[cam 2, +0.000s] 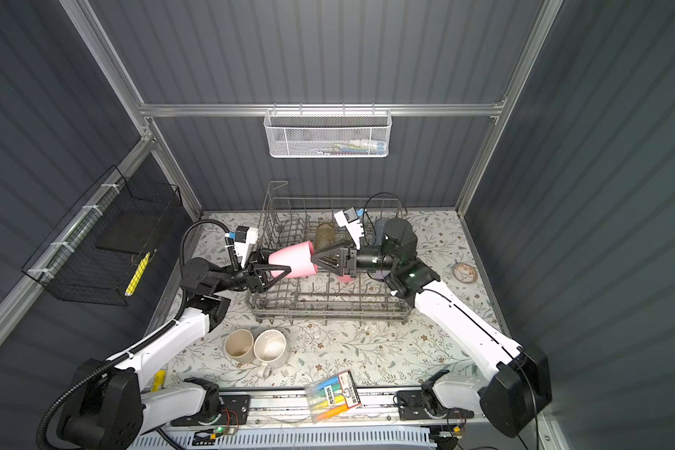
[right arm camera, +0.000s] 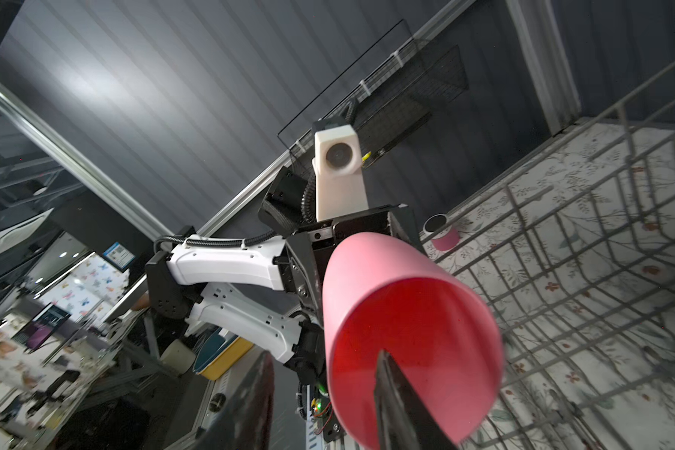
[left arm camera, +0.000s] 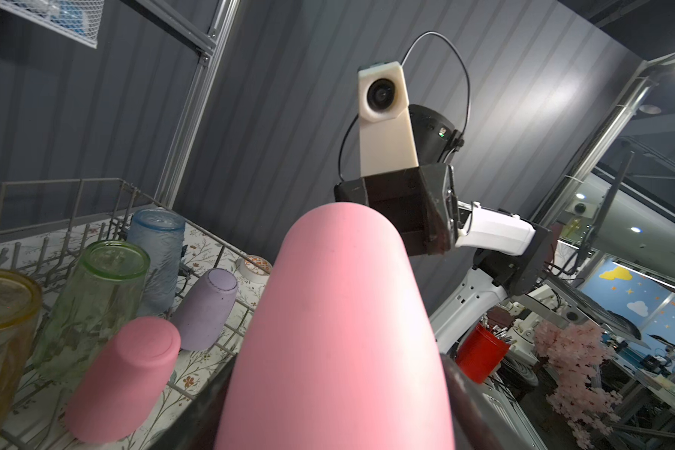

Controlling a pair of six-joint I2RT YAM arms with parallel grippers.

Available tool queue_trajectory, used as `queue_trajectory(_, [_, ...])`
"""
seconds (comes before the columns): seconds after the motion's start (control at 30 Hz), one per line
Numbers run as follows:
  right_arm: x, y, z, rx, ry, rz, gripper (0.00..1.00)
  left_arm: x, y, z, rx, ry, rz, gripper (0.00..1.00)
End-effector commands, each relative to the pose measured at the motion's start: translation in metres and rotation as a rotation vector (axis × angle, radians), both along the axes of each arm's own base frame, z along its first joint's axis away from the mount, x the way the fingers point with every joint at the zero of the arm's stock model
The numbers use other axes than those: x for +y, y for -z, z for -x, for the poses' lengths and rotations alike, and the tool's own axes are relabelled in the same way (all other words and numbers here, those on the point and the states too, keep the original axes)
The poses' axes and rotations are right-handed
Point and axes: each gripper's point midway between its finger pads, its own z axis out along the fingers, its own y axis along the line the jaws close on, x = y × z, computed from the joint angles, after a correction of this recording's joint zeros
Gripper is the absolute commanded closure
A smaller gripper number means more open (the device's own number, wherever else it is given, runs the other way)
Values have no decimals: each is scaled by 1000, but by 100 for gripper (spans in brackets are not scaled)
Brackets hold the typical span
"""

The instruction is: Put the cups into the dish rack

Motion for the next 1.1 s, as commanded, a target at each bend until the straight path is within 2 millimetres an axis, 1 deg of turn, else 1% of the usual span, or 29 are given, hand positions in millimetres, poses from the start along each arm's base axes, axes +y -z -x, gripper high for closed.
queue_trajectory(0.0, [-27, 16, -19, 7, 176, 68, 55, 1, -9, -11, -30, -83, -55, 46])
queue_trajectory(0.03, [-37, 17, -25, 13, 224, 72, 55, 2, -7, -15, -23, -112, -76, 46])
queue_trajectory(0.07, [-45, 23, -32, 33, 269, 86, 55, 3, -5, -19, -16, -141, -100, 46])
queue_trajectory(0.1, [-58, 19, -32, 24, 320, 83, 54, 4, -3, -24, -4, -164, -124, 46])
queue_trajectory(0.13, [-68, 21, -37, 29, 365, 92, 54, 5, -4, -27, 2, -185, -143, 46])
queue_trajectory(0.2, [-88, 28, -45, 40, 473, 135, 54, 6, -1, -36, 29, -223, -185, 43])
queue_trajectory(0.3, [-115, 40, -54, 35, 619, 224, 53, 8, 6, -50, 79, -284, -266, 43])
queue_trajectory(0.4, [-138, 47, -59, 34, 732, 275, 53, 10, 15, -61, 108, -343, -363, 43])
queue_trajectory(0.57, [-157, 59, -64, 85, 789, 262, 53, 14, 21, -75, 141, -413, -481, 43])
queue_trajectory(0.73, [-170, 77, -70, 141, 826, 264, 52, 21, 38, -87, 176, -467, -657, 43])
queue_trajectory(0.9, [-174, 93, -73, 179, 824, 259, 52, 26, 62, -100, 227, -512, -802, 41])
queue_trajectory(0.93, [-174, 94, -73, 182, 825, 261, 52, 26, 69, -100, 235, -507, -832, 41])
queue_trajectory(0.97, [-176, 96, -73, 186, 829, 264, 52, 21, 61, -102, 212, -508, -837, 40])
queue_trajectory(1.07, [-179, 98, -74, 184, 838, 265, 51, 13, 70, -103, 192, -507, -918, 39])
